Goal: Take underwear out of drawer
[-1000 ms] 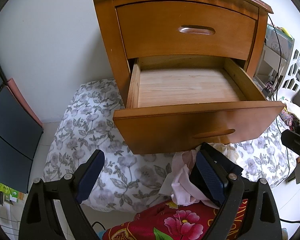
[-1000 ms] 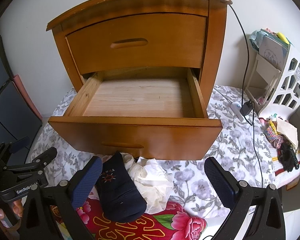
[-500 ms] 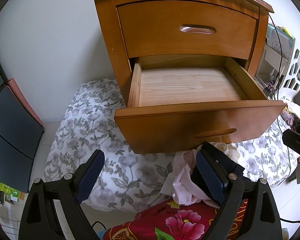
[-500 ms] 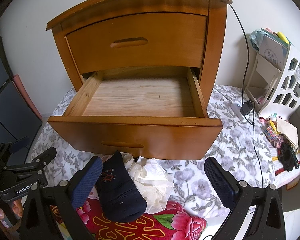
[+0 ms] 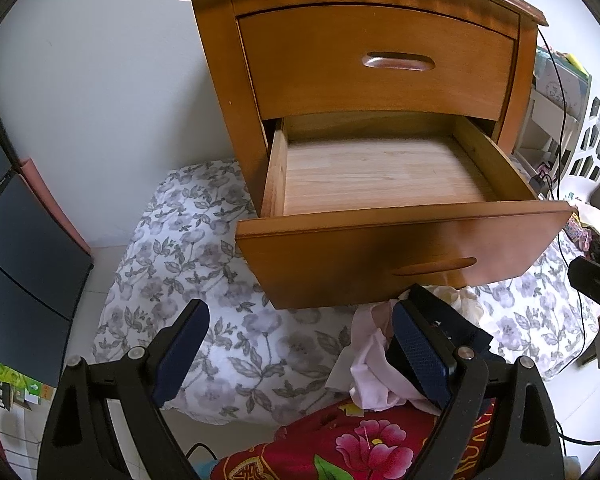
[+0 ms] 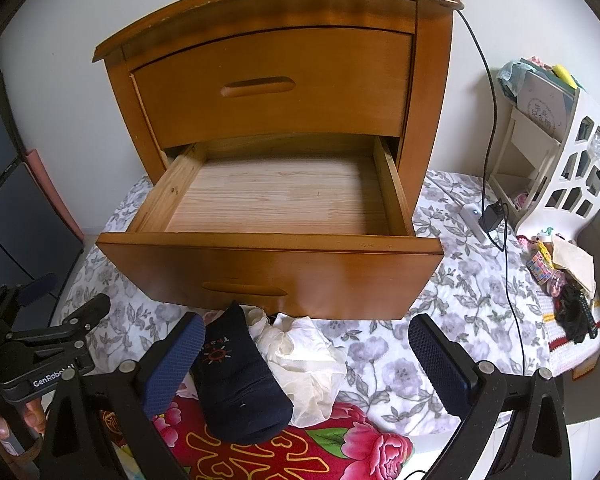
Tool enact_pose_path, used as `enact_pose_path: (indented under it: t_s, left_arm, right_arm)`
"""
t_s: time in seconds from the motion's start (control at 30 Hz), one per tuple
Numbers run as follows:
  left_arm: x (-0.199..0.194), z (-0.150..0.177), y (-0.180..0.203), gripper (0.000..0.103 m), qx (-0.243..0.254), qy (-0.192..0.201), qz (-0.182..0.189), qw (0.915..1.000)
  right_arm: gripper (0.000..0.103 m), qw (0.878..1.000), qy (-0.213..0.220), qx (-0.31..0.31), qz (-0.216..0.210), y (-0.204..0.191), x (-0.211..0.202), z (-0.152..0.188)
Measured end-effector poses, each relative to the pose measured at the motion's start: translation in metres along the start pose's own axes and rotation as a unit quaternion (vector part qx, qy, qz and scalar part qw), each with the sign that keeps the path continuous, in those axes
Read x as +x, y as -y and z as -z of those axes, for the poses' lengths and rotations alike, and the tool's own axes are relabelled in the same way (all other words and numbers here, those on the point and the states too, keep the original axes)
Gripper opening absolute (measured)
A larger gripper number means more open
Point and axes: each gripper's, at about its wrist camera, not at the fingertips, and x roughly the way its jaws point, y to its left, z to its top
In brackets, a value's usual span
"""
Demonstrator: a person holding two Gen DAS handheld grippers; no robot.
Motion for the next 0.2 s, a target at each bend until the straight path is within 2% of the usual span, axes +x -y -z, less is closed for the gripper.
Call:
enact_pose_path:
  t_s: [0.2]
  left_arm:
    - [0.0017,-0.0014,0.0012,0.093,0.004,-0.002,0.001,1.0]
  right_arm:
    - [0.103,1.0,-0.001,0.001,0.0,0.0001,0.0004,-0.0003]
